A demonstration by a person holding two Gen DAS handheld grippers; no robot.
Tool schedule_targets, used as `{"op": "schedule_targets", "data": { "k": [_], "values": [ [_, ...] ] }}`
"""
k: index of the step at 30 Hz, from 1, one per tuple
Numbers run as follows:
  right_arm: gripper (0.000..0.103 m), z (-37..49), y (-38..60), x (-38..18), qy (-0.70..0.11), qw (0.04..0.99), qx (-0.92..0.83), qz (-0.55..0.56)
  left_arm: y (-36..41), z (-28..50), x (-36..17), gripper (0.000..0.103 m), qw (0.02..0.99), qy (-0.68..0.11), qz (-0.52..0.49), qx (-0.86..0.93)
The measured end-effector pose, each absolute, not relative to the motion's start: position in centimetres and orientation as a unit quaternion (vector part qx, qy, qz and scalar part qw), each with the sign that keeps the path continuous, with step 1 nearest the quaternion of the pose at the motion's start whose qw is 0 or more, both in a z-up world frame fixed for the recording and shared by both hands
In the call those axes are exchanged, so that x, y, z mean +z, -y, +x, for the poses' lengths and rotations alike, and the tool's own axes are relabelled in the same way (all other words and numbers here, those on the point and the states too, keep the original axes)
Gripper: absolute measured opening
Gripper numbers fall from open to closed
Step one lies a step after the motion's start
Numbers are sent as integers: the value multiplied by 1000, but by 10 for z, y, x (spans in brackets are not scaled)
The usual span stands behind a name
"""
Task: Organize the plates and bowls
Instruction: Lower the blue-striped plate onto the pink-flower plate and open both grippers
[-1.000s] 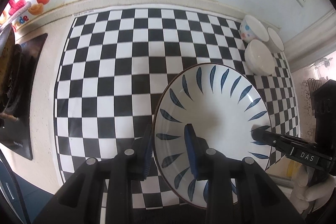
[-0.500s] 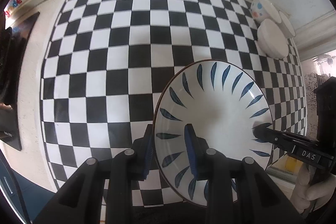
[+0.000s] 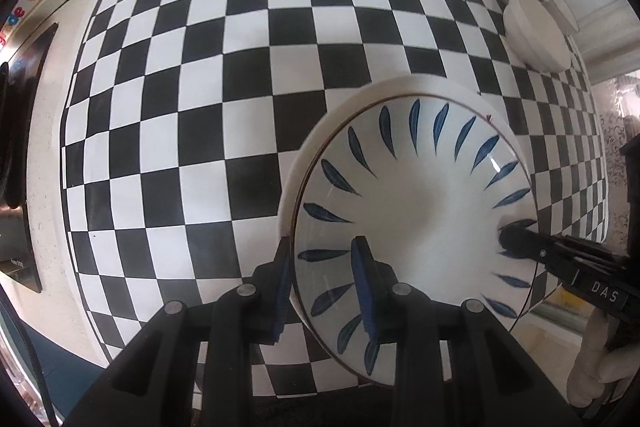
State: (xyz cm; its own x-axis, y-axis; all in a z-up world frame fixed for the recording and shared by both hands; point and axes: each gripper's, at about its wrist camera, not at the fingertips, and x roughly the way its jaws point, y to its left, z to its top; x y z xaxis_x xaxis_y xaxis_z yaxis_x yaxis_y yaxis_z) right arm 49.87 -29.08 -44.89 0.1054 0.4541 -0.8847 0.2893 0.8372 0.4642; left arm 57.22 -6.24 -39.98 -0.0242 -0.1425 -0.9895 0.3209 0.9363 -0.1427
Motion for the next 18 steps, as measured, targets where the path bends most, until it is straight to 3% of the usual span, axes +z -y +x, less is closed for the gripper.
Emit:
{"op": "schedule_targets", "data": {
  "k": [18],
  "values": [
    [17, 503, 284, -448, -685, 690, 18, 232, 95, 560, -414, 26, 687, -702, 116, -146]
  ]
}}
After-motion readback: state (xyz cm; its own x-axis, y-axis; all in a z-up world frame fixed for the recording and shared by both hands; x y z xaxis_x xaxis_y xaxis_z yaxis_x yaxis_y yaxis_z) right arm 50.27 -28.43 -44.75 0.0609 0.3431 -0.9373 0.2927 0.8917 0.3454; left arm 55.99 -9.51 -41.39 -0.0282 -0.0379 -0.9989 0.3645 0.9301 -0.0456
